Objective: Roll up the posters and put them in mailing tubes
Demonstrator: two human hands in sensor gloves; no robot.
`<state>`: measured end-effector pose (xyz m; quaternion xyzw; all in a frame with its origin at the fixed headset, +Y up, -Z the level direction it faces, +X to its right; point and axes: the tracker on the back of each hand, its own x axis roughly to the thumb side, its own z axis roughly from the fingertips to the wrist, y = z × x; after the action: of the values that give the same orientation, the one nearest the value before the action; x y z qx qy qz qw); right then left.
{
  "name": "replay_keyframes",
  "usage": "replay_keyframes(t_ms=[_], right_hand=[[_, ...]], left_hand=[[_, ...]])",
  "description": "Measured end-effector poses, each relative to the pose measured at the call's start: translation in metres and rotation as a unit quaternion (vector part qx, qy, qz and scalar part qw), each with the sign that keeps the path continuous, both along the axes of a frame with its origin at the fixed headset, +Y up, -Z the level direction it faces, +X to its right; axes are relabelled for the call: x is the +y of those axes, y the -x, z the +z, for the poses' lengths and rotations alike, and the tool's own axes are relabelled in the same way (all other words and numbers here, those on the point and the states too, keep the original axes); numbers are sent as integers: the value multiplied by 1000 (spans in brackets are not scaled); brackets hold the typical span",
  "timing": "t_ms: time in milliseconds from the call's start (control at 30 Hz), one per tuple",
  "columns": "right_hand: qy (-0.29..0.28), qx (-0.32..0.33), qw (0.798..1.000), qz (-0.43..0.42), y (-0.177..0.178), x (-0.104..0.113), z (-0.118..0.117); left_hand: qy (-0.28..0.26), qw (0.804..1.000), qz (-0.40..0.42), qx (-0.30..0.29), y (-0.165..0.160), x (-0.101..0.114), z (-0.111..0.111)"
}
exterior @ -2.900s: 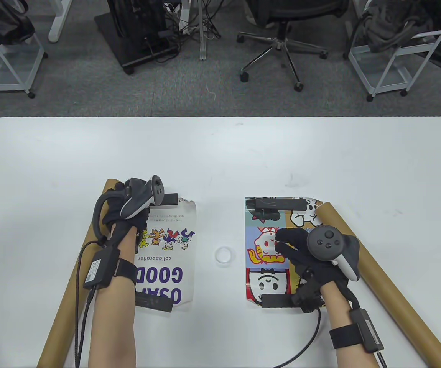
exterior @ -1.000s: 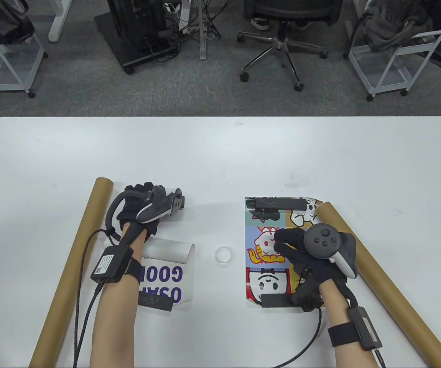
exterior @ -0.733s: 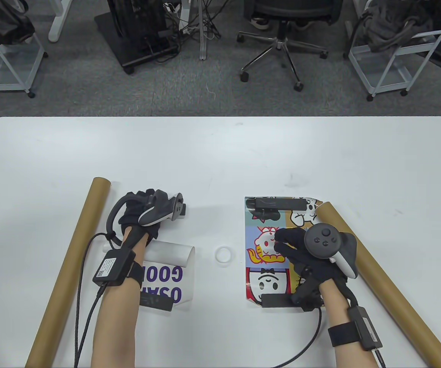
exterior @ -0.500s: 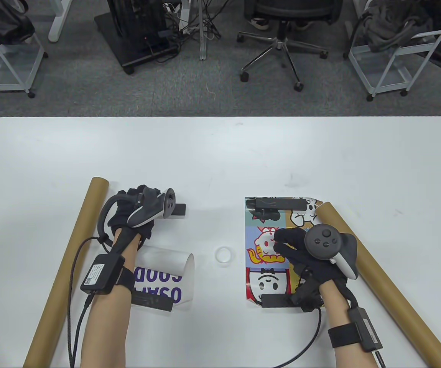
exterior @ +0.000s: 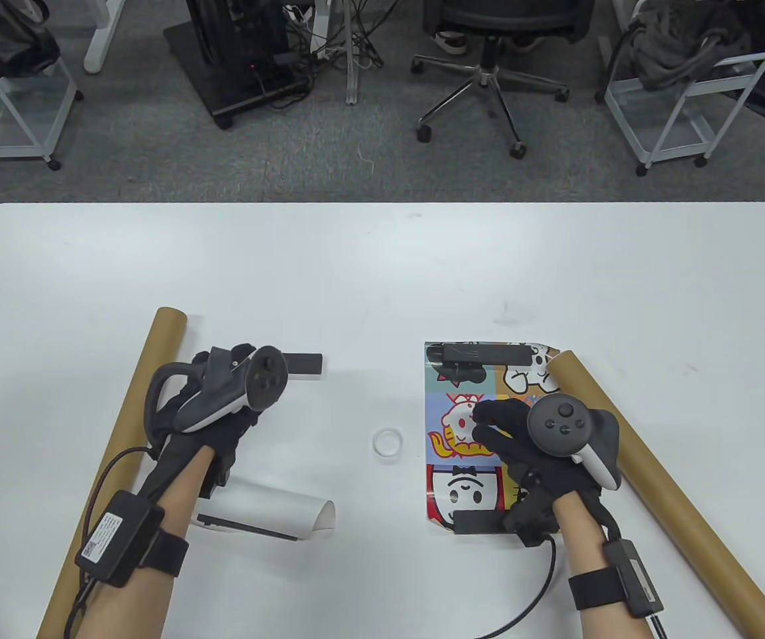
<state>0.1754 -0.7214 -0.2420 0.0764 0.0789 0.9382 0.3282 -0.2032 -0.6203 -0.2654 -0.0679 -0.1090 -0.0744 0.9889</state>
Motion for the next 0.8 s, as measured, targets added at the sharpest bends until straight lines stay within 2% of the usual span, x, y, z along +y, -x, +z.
replay_keyframes(t_ms=[133,433,633,800], right_hand=[[0,1,1000,-2,0,0,0],[2,0,1000,3,1,-1,0],[5,0,1000,-1,1,-1,0],[7,0,1000,3,2,-2,-1]], left_hand=[[29,999,11,-35,-1,-1,32],[186,981,6,-58,-2,-27,73],[286,957,-31,-45,3,-47,85],[320,945,-50,-50,6,-60,85]])
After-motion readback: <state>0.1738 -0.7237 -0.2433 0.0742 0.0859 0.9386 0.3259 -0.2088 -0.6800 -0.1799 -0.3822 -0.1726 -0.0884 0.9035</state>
